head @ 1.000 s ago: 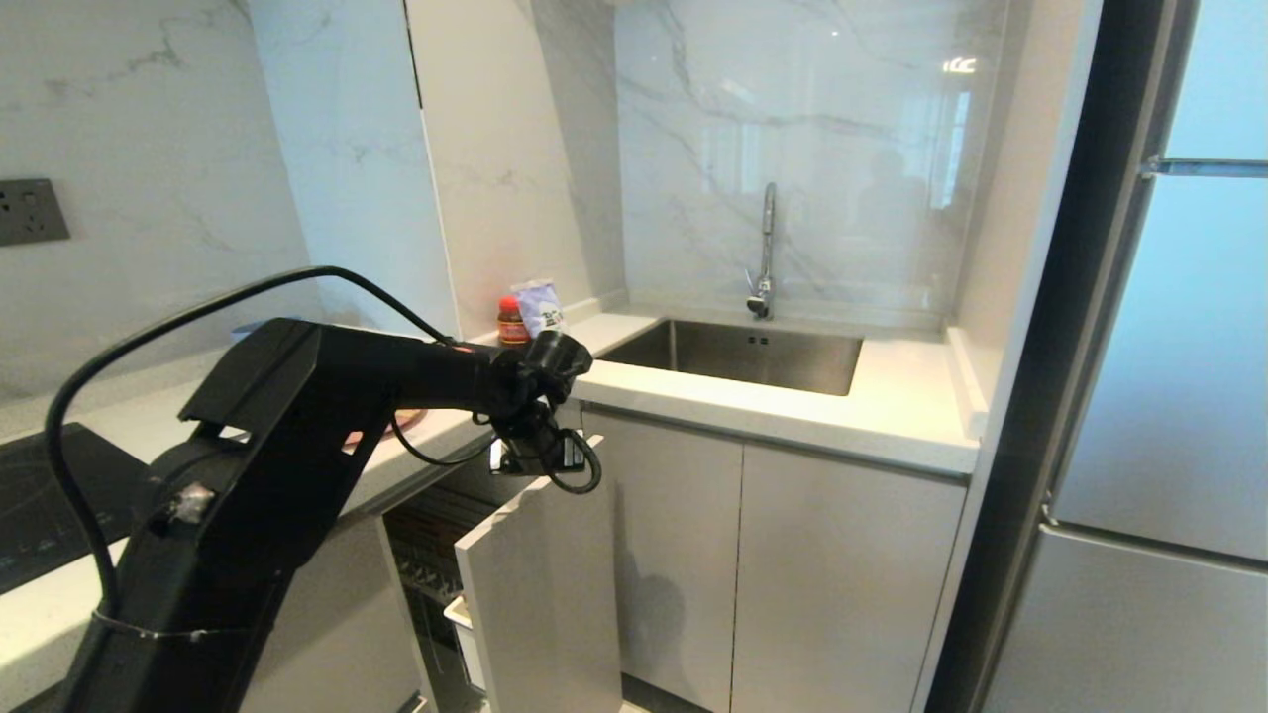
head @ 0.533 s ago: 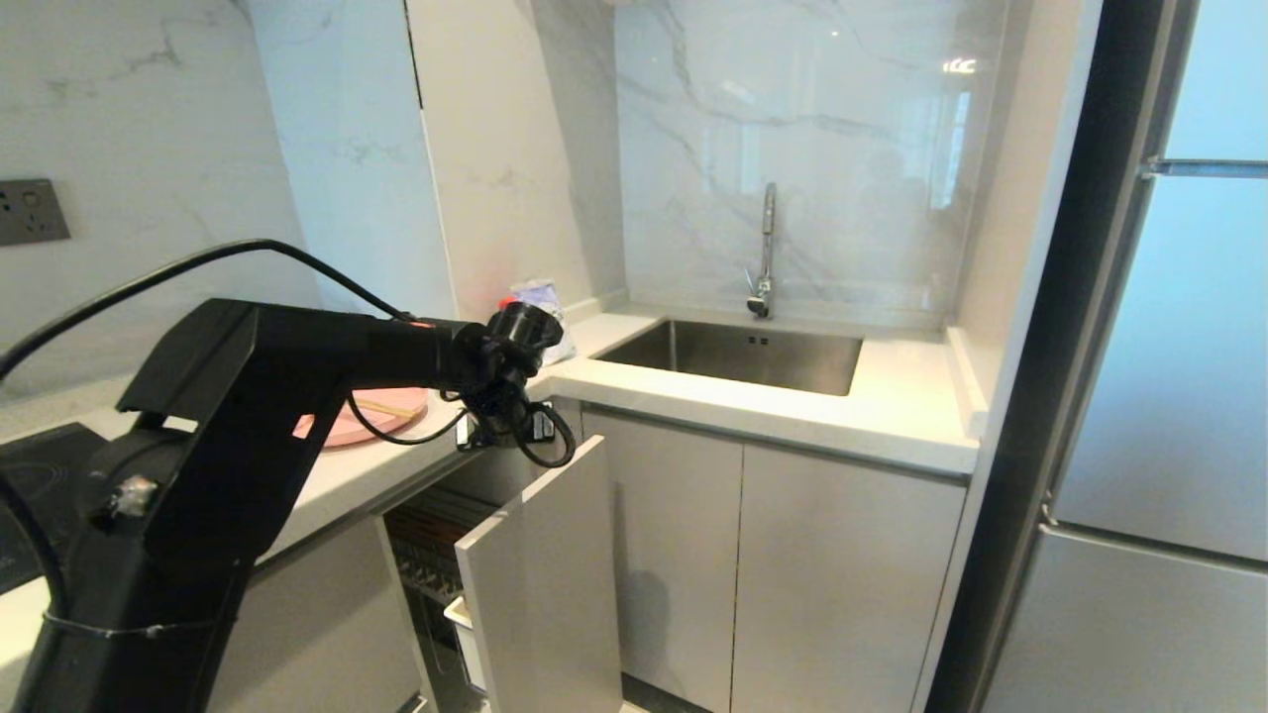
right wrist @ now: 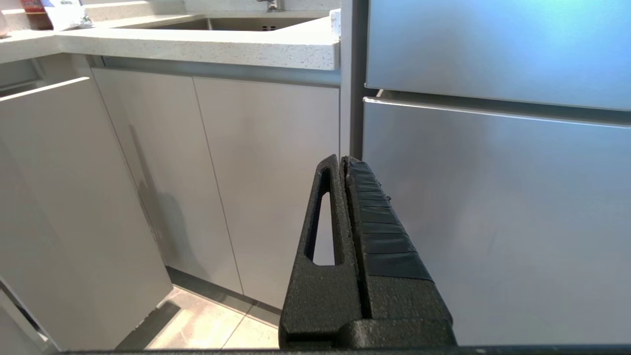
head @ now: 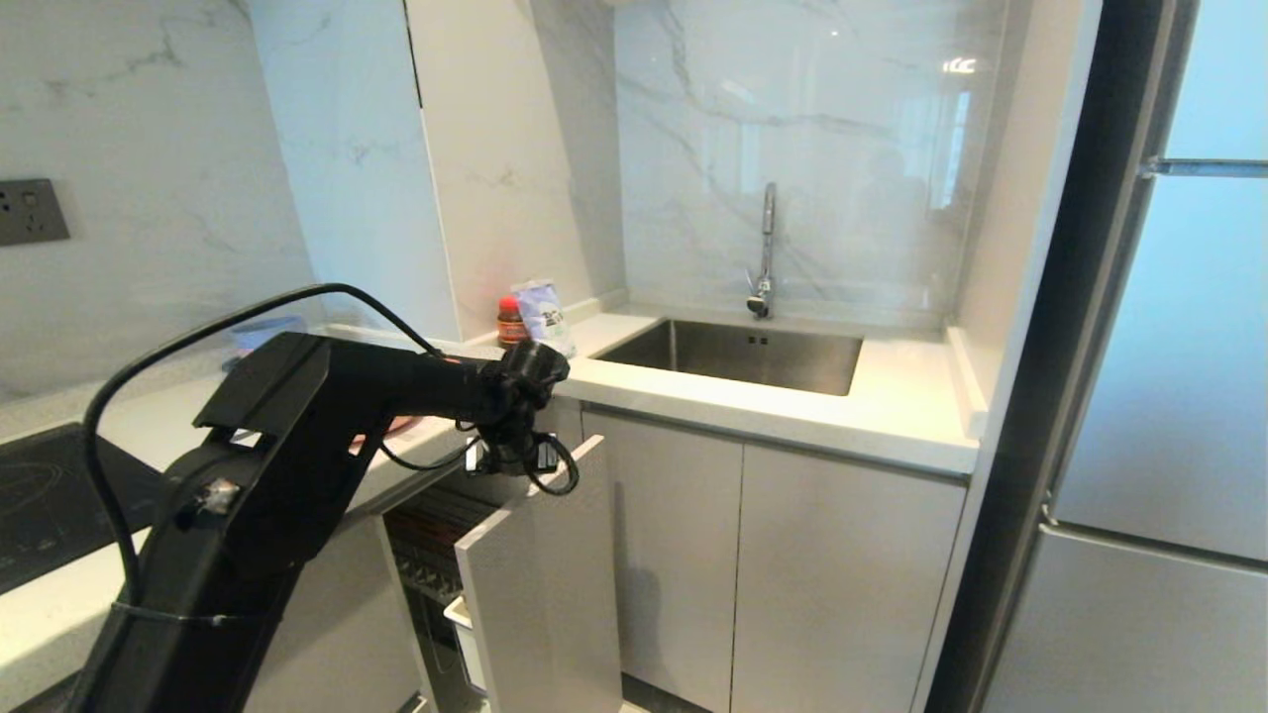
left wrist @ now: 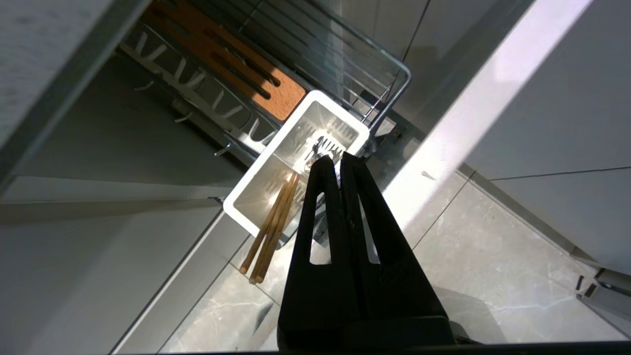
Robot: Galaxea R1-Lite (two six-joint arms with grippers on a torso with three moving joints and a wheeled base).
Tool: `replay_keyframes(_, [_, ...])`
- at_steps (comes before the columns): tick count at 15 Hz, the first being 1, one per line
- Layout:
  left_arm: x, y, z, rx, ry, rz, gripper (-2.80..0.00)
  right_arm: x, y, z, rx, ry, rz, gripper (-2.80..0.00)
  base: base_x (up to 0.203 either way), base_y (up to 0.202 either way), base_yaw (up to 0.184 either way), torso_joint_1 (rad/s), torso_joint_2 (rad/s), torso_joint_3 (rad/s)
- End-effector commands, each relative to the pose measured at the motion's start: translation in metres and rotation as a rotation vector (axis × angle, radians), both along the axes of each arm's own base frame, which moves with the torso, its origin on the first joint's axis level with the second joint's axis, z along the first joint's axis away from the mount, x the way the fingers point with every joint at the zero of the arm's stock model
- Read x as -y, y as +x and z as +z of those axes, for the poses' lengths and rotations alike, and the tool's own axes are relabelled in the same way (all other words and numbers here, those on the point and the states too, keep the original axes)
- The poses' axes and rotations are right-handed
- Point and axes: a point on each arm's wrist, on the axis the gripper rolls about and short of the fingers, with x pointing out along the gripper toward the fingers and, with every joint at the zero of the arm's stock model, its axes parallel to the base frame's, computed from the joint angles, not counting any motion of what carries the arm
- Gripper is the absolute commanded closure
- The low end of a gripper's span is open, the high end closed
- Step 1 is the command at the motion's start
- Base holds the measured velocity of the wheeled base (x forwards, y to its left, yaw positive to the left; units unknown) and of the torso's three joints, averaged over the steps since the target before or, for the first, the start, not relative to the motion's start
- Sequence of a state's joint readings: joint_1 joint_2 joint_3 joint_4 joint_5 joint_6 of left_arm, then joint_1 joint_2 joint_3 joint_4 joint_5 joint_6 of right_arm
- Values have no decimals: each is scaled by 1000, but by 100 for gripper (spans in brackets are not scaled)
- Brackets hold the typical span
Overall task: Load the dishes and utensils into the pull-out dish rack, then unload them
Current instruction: Open the cupboard
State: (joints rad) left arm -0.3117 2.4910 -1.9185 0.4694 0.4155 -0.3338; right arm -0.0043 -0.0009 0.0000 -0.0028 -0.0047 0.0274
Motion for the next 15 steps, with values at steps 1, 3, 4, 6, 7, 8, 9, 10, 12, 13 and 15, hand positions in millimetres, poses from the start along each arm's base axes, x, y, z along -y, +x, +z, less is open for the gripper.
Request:
replay_keyframes(1, [2,2,-15,-20,8,1,0,0,0,0,1,0,0,0,0,0,0,0,0,0])
replay_keyframes(3, [5,2,-20,-26,10,-4,0,0,0,0,1,0,1,0,0,0,0,0,0,0])
replay_keyframes(4, [6,2,-21,-31,10,-6,0,0,0,0,1,0,0,0,0,0,0,0,0,0])
replay_keyframes(6, [10,1,-25,-38,11,-14,0,0,0,0,1,0,0,0,0,0,0,0,0,0])
replay_keyframes(7, [13,0,-27,-41,12,-18,0,0,0,0,1,0,1,0,0,0,0,0,0,0])
replay_keyframes(8, [15,-1,-28,-43,12,-22,0,0,0,0,1,0,0,0,0,0,0,0,0,0])
replay_keyframes(9, [19,-2,-28,-43,12,-29,0,0,0,0,1,0,0,0,0,0,0,0,0,0])
replay_keyframes(10, [22,-4,-28,-44,9,-32,0,0,0,0,1,0,0,0,0,0,0,0,0,0])
replay_keyframes(12, [31,-8,-27,-47,3,-46,0,0,0,0,1,0,0,0,0,0,0,0,0,0])
replay_keyframes(13, [36,-11,-26,-47,-1,-53,0,0,0,0,1,0,0,0,0,0,0,0,0,0])
replay_keyframes(15, [48,-16,-23,-36,-23,-55,0,0,0,0,1,0,0,0,0,0,0,0,0,0])
